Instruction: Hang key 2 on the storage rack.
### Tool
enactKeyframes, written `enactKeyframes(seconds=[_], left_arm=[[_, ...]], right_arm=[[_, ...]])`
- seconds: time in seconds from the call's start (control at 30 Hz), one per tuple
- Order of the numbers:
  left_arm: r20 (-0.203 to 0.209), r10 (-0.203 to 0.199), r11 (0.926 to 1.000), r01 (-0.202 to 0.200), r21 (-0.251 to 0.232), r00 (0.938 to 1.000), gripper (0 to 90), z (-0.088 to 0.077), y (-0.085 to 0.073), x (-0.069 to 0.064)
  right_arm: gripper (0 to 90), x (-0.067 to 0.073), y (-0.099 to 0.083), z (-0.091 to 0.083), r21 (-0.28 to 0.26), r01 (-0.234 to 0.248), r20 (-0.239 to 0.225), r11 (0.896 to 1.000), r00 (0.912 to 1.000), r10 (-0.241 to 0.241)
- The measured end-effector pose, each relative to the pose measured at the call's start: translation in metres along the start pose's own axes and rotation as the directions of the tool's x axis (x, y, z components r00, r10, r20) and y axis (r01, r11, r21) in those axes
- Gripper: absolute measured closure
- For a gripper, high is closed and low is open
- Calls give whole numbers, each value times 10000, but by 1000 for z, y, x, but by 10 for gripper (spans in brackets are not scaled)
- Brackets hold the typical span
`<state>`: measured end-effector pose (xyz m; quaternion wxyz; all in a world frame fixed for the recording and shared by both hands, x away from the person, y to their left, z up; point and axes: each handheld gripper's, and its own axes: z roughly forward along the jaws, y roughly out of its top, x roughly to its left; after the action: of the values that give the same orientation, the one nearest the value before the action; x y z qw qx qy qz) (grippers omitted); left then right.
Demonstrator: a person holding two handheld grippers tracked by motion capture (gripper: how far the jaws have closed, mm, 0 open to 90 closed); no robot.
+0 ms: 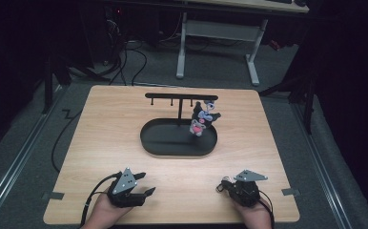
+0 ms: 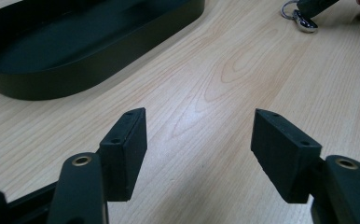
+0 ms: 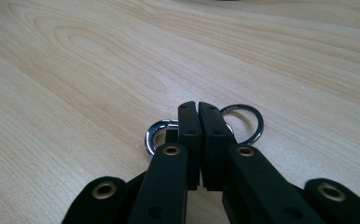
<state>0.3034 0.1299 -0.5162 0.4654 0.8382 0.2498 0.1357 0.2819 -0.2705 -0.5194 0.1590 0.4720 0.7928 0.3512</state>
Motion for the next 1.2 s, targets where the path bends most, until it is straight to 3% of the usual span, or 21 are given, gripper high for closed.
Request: enactKeyframes(seconds=[0.07, 0.23, 0.3, 0.4, 0.47, 0.57, 0.6, 0.83, 1.0, 1.13, 1.2], left_arm=[[-63, 106, 9999, -106, 12, 9999, 367, 0, 0, 1], [-62, -182, 9998, 181, -95, 9998, 367, -5, -2, 1], [-44, -343, 9994, 342, -106, 9994, 367, -5, -3, 1], [-11, -432, 9990, 432, -121, 9991, 367, -4, -4, 0], [22, -426, 9990, 426, -113, 9991, 367, -3, -4, -1], [53, -378, 9993, 378, -51, 9993, 367, -2, -4, -2], [27, -226, 9997, 226, 15, 9997, 366, -2, -3, -1], [31, -253, 9997, 253, 6, 9997, 366, -1, -3, 0], [84, -89, 9999, 88, 87, 9999, 367, 2, -2, -1], [102, 98, 9998, -99, 176, 9999, 367, 3, -1, -1], [128, 41, 9999, -43, 153, 9999, 366, 3, -1, -2]], right_arm=[[888, 4, 2, -3, -199, -6, -6, 9998, 10000, 6], [888, 19, 5, -3, -143, 229, -370, 9996, 9990, -234], [877, 30, 6, 1, -25, 510, -534, 9987, 9973, -511], [868, 39, 10, 9, 114, 982, -361, 9951, 9946, -978], [870, 37, 16, 12, -35, 835, -102, 9965, 9965, -835], [871, 27, 20, 17, 196, 557, 379, 9983, 9977, -564], [871, 25, 20, 18, 270, 500, 365, 9984, 9980, -510], [872, 26, 1, 2, 594, 535, -18, 9968, 9986, -535], [871, 27, -9, -18, 290, 419, -92, 9987, 9991, -416], [871, 35, -18, -18, 656, 526, -362, 9965, 9981, -503], [871, 36, -20, -16, 789, 659, -286, 9947, 9976, -638]])
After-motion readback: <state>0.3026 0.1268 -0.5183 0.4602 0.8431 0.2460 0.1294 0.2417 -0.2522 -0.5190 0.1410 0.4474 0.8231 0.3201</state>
